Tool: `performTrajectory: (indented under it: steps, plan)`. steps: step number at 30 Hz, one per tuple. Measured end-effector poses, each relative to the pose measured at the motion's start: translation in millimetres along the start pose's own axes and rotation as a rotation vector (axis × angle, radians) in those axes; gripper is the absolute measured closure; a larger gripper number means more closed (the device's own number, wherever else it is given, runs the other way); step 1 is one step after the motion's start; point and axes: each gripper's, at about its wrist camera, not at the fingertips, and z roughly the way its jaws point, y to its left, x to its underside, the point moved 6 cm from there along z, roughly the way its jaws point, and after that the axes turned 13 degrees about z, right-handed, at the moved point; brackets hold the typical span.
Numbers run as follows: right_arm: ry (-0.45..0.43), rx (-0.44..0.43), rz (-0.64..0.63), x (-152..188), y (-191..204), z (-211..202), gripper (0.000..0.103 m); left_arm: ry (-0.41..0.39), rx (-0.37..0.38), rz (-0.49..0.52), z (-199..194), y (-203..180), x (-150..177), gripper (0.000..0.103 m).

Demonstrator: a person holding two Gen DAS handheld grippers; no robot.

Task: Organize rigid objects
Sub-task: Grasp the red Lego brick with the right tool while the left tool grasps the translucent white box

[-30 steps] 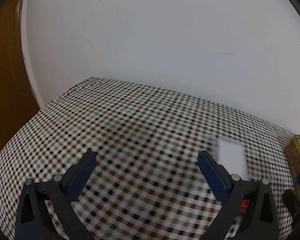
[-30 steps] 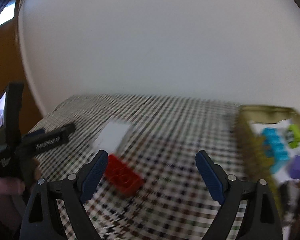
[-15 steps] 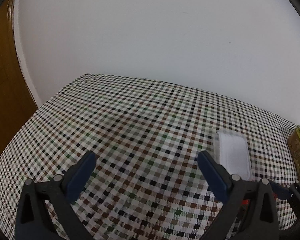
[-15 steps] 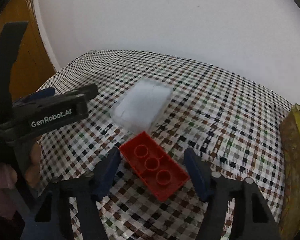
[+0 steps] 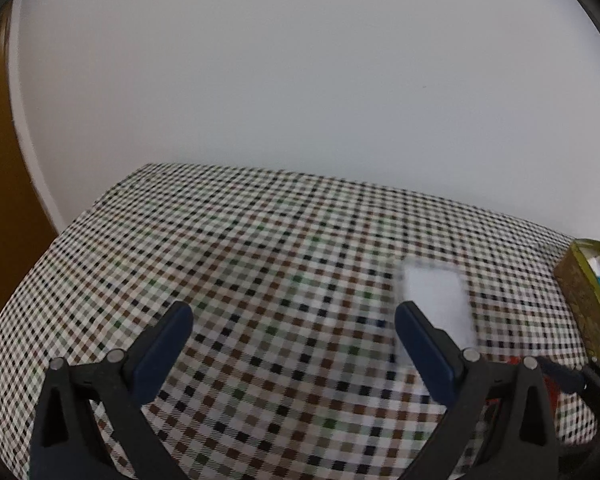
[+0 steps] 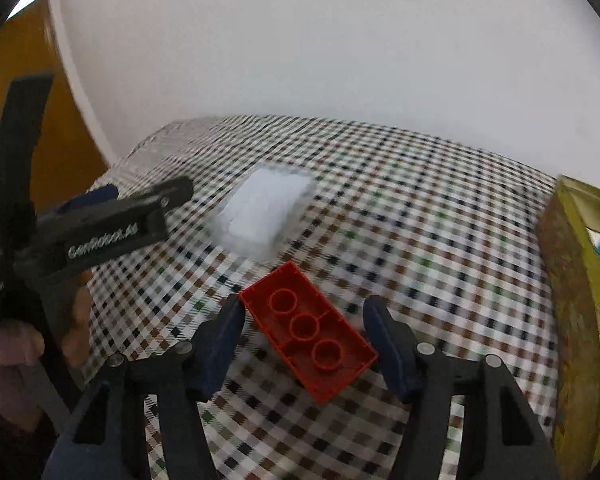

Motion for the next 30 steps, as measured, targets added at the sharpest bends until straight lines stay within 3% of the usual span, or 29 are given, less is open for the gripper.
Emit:
performTrajectory:
  steps: [6,13,21,25,29,30]
  plan:
    - [-0.145,0.072,0.043,-14,-21,-29,0.039,-0.026,0.113,0.042,-1,-33,-6,0.001]
    - [-0.278,0.106,0.090,-18,-40,-61,0.039,0.013,0.097,0.127,17,-72,-17,0.001]
    - [-0.271,0.113,0.125,-28,-52,-56,0.039,0.196,0.066,0.124,53,-89,-13,0.020]
    - [-0.271,0.115,0.120,-32,-53,-54,0.039,0.193,0.098,0.100,55,-88,-13,0.025]
    - [-0.277,0.115,0.117,-36,-53,-52,0.039,0.180,0.095,0.096,54,-85,-13,0.046]
    - [-0.277,0.116,0.117,-38,-54,-51,0.039,0.177,0.102,0.098,54,-85,-13,0.047]
